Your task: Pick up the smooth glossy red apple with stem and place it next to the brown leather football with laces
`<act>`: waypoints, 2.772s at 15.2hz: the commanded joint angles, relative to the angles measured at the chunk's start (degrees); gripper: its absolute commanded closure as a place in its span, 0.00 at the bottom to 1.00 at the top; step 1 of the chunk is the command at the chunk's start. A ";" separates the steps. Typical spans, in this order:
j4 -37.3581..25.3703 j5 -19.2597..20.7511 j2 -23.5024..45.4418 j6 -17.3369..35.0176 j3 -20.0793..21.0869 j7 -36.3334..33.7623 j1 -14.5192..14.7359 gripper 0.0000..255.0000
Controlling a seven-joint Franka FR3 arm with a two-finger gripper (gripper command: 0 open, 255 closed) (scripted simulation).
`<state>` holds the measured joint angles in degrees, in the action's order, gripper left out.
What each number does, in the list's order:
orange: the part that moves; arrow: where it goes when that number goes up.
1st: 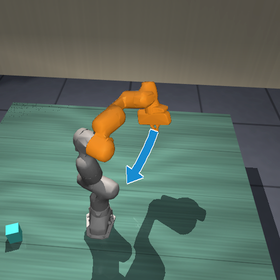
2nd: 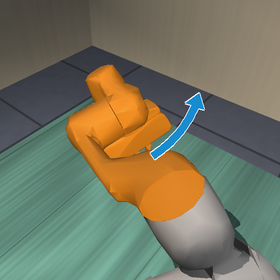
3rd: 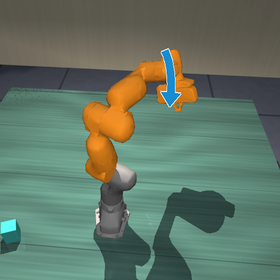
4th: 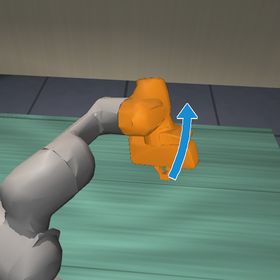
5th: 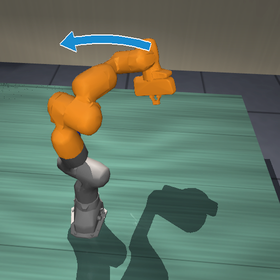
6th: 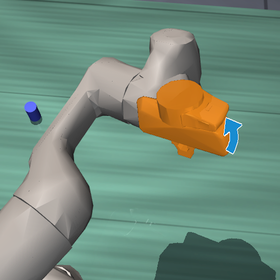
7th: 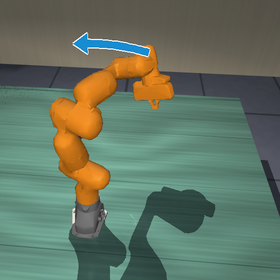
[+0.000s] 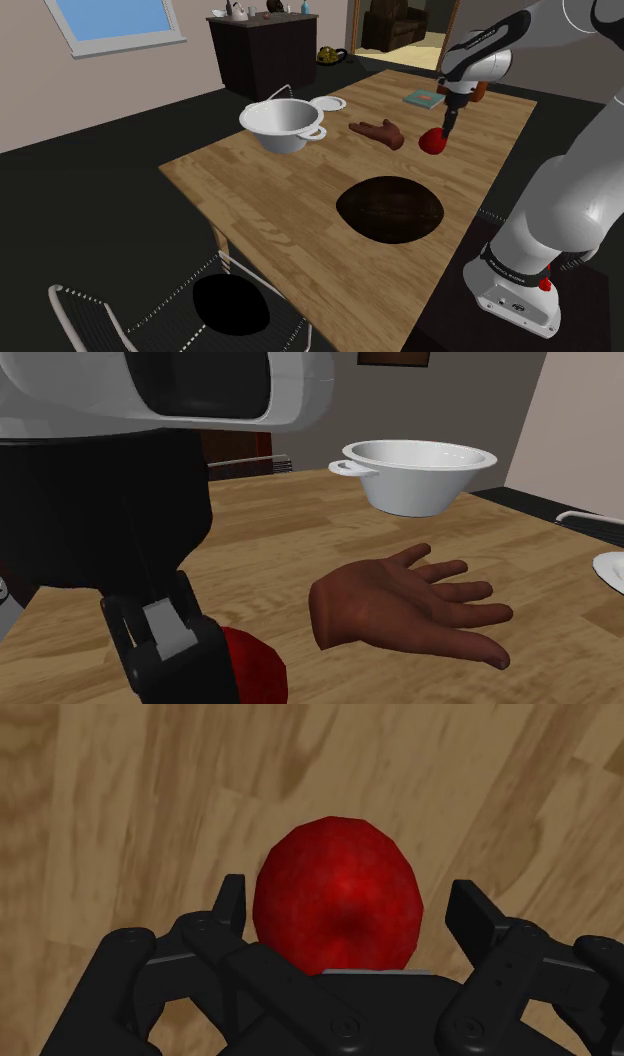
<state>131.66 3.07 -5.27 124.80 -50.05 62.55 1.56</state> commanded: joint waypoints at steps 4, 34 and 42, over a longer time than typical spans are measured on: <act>1.23 -1.39 1.59 2.31 -0.45 1.25 0.09 0.00; -5.12 4.70 -6.53 -9.85 2.37 -3.84 -0.81 1.00; -9.58 5.85 -8.93 -16.23 3.88 -5.06 -1.01 1.00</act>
<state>122.90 8.96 -14.14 109.46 -46.27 57.50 0.51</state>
